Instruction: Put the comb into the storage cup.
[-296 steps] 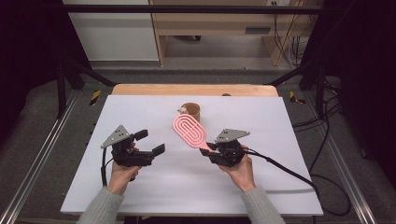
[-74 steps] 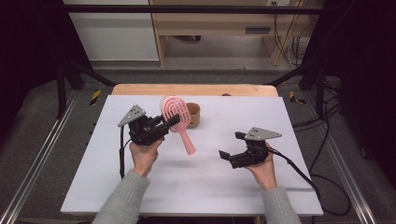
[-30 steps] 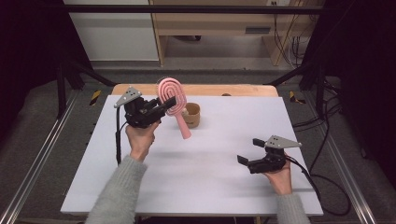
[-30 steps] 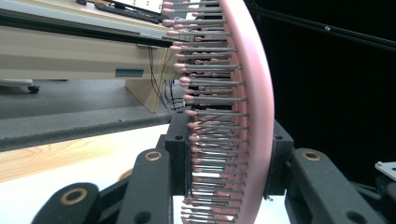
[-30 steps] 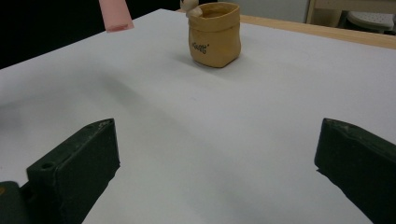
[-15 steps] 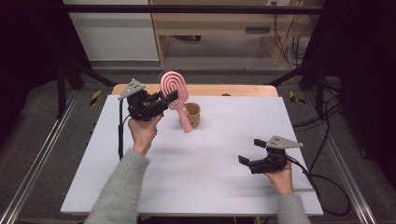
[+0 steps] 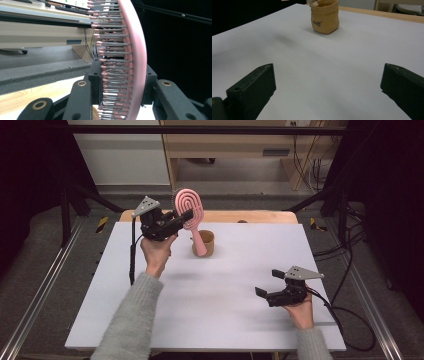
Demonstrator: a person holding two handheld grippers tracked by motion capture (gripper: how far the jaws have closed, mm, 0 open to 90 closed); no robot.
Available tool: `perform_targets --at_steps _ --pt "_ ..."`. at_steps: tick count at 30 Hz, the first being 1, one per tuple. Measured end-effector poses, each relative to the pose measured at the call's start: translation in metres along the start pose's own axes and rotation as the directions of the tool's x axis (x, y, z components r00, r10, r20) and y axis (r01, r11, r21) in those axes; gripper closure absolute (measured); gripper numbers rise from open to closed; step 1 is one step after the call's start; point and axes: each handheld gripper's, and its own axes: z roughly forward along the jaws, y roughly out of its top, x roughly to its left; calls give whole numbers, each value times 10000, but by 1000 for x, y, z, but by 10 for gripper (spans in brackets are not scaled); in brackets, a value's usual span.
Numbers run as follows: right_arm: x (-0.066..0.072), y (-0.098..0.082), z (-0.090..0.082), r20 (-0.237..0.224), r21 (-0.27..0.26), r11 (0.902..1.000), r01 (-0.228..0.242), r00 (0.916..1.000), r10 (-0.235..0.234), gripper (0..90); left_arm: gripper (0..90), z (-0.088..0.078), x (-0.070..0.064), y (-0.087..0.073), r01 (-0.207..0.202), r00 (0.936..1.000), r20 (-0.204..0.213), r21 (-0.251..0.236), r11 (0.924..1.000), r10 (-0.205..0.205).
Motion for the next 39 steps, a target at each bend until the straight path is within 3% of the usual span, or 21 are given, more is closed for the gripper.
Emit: perform_targets --at_steps 23,39 --pt "-2 -1 -1 11 -55 10000 28 10000 -28 4 630 40 3 6 -153 9997 -193 156 9998 156" --pt "-2 -2 0 14 -2 10000 33 10000 -33 4 630 61 15 5 4 9989 -460 149 9999 3"
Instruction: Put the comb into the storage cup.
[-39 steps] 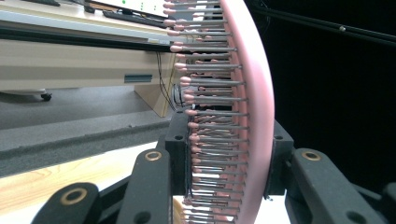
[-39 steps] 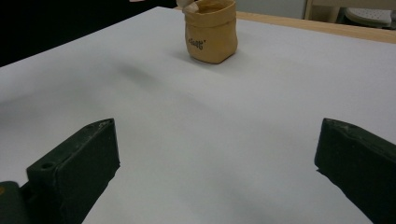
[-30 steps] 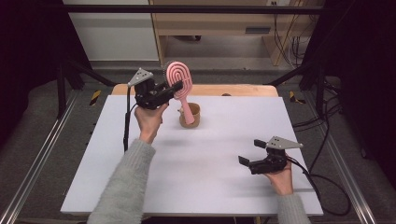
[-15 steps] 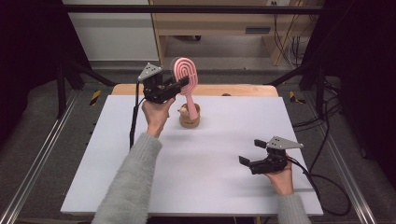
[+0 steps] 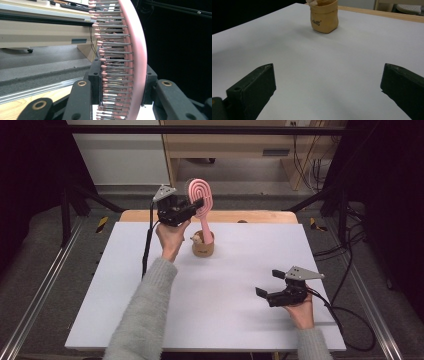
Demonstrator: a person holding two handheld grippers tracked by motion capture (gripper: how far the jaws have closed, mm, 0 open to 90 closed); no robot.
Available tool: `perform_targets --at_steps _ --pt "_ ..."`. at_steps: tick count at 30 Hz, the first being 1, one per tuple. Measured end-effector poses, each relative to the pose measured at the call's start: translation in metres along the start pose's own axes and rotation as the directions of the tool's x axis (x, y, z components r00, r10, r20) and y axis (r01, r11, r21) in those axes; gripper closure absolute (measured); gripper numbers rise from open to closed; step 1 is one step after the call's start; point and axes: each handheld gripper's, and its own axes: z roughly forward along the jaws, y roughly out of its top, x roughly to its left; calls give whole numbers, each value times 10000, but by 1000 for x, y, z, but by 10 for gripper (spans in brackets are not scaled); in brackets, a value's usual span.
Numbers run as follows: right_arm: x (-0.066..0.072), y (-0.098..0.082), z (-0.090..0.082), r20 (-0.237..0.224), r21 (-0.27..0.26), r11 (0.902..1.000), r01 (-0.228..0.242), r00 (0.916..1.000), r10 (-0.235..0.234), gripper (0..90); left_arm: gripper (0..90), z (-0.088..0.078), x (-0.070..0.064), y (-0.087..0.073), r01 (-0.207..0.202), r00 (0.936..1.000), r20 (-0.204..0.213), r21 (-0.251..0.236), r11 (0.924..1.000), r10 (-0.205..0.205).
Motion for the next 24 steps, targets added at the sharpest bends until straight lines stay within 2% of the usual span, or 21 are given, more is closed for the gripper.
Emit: perform_targets --at_steps 24 --pt "0 -1 2 22 136 9999 44 10000 -44 4 630 21 17 -6 171 9988 -454 -8 9999 -171"
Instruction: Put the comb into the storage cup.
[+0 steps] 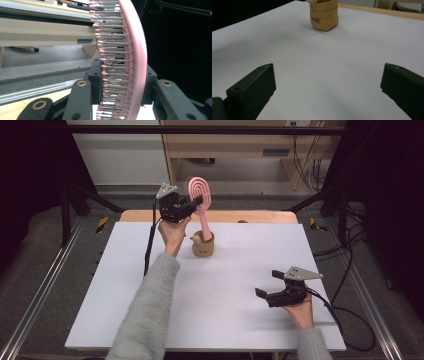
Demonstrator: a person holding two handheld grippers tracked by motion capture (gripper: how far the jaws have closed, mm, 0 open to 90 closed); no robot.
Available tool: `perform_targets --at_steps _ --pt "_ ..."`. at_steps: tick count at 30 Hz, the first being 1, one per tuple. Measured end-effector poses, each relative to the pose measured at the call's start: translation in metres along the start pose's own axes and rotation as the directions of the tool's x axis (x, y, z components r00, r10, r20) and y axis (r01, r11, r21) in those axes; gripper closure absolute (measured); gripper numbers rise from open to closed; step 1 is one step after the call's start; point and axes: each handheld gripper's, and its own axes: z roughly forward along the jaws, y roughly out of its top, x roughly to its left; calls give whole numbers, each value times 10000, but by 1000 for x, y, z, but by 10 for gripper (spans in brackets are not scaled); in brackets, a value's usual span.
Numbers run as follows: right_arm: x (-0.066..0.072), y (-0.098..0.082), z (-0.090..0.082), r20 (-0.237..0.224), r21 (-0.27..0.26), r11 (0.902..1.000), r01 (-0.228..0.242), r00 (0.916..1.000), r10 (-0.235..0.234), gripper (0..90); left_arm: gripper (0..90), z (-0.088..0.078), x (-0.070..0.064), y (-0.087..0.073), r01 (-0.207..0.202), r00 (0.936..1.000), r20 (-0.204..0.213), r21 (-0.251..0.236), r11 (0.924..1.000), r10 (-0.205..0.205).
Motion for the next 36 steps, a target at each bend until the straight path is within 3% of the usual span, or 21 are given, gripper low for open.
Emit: perform_targets --at_steps 17,36 --pt "0 0 -1 21 -43 10000 -38 10000 38 3 629 12 8 -9 54 9997 -253 236 9997 -48" --pt "0 0 -1 -25 -87 9999 -106 9999 106 4 630 18 8 -25 -16 9998 -190 530 9986 26"
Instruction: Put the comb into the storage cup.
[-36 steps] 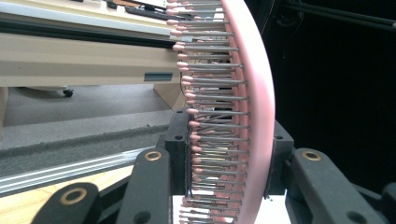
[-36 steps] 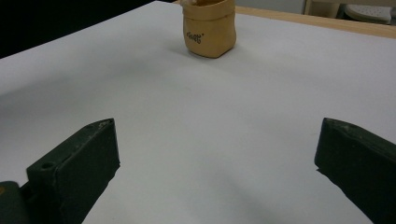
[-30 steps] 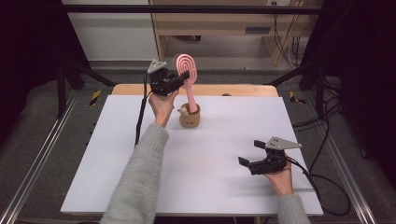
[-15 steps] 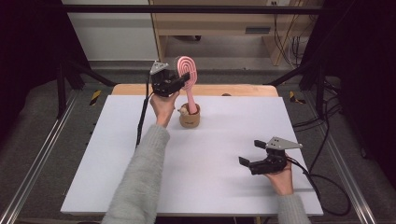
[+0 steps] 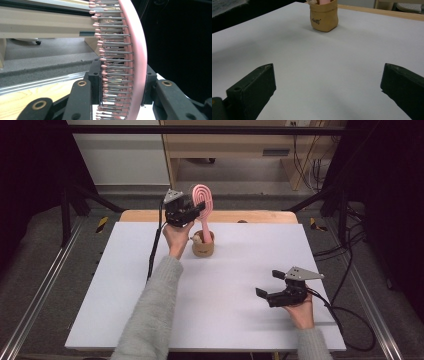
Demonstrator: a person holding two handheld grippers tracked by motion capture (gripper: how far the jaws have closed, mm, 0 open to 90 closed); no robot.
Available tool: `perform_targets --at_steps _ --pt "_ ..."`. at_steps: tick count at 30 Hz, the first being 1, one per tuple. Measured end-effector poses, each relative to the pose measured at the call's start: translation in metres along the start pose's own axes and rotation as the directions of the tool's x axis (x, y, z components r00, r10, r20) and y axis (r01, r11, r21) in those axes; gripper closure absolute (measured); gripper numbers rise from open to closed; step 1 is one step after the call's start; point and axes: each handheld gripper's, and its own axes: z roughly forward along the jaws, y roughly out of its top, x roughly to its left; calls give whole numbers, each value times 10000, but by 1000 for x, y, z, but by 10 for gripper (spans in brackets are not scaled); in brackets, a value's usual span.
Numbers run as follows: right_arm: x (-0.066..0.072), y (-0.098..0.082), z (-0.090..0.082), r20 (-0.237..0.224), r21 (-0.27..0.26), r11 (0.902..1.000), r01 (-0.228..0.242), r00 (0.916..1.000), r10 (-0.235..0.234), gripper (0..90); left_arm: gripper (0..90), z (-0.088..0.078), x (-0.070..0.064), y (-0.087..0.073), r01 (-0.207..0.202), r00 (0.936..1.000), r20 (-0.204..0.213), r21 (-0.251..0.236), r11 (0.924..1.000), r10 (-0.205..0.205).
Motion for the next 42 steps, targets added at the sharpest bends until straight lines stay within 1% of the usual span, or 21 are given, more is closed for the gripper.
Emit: perform_targets --at_steps 6,9,24,30,35,38,40,42 --pt "0 0 0 19 25 10000 20 10000 -20 4 629 0 4 -7 139 9999 -1 108 9998 -138" --pt "0 0 0 12 33 10000 9 10000 -9 3 629 0 5 -11 204 9998 49 66 9998 -205" --pt "0 0 1 29 26 10000 26 10000 -26 4 629 -1 10 -22 288 9996 10 205 9994 -288" --pt "0 0 1 30 48 10000 15 10000 -15 4 629 -1 11 -26 342 9994 37 152 9993 -342" --pt "0 0 1 31 43 10000 20 10000 -20 4 629 -1 13 -29 387 9992 6 194 9991 -387" --pt "0 0 1 21 50 10000 16 10000 -16 4 628 -1 14 -30 266 9996 -62 266 9993 -265" --pt "0 0 1 25 46 10000 7 10000 -7 4 628 -2 16 -31 363 9993 -55 235 9991 -362" --pt "0 0 1 27 42 10000 18 10000 -18 4 628 -2 17 -32 356 9993 -109 273 9990 -353"
